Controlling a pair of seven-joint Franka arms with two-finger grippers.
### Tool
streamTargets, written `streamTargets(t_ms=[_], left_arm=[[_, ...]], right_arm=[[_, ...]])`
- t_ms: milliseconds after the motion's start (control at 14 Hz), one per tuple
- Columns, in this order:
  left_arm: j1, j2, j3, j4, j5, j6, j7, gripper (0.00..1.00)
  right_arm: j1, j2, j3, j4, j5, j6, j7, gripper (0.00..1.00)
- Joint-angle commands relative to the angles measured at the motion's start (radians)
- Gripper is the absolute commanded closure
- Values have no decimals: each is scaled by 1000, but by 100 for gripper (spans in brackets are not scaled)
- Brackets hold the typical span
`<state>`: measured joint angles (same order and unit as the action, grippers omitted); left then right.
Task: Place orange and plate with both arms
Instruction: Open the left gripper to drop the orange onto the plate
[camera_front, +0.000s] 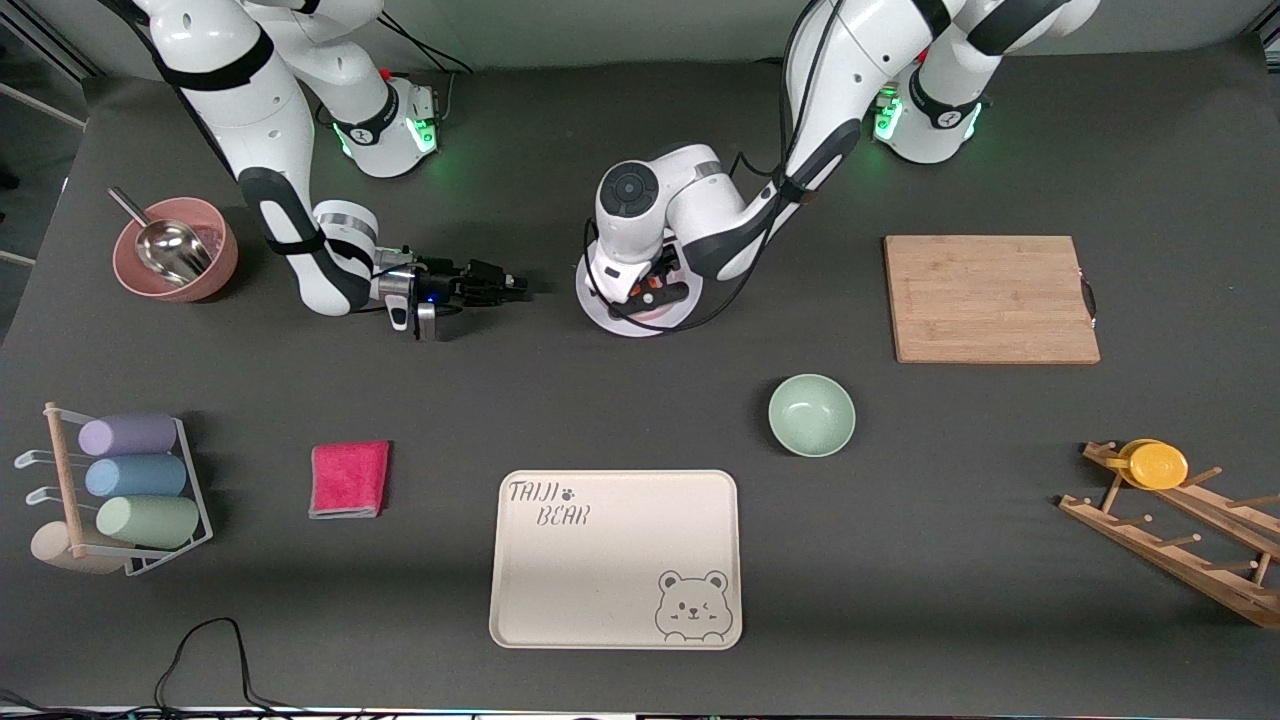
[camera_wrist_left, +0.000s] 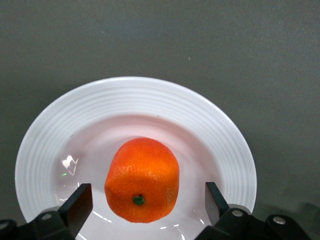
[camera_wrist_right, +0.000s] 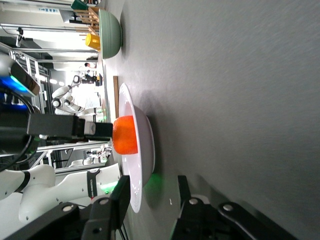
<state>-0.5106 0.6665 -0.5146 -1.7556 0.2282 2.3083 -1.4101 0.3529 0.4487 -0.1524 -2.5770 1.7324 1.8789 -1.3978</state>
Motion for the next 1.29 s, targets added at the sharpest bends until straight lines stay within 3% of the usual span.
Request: streamTargets(t_ms=[0, 143, 429, 714, 1000, 1214], left_arm=[[32, -88, 11, -1, 19, -73, -15, 0], [114, -164, 10, 10, 19, -131, 22, 0], [321, -287, 8, 59, 3, -309, 310, 0], [501, -308, 11, 160, 3, -418, 593, 0], [684, -353, 16, 185, 2, -512, 924, 0], [557, -450, 236, 188, -36, -608, 1075, 0]], right_arm=[[14, 16, 13, 17, 12, -12, -20, 55], [15, 24, 16, 23, 16, -12, -21, 55], [49, 45, 19, 46, 50, -12, -23, 55], [113, 76, 19, 78, 137, -10, -23, 55], [162, 110, 24, 132, 171, -7, -13, 55], [172, 133, 43, 167, 174, -3, -10, 55]])
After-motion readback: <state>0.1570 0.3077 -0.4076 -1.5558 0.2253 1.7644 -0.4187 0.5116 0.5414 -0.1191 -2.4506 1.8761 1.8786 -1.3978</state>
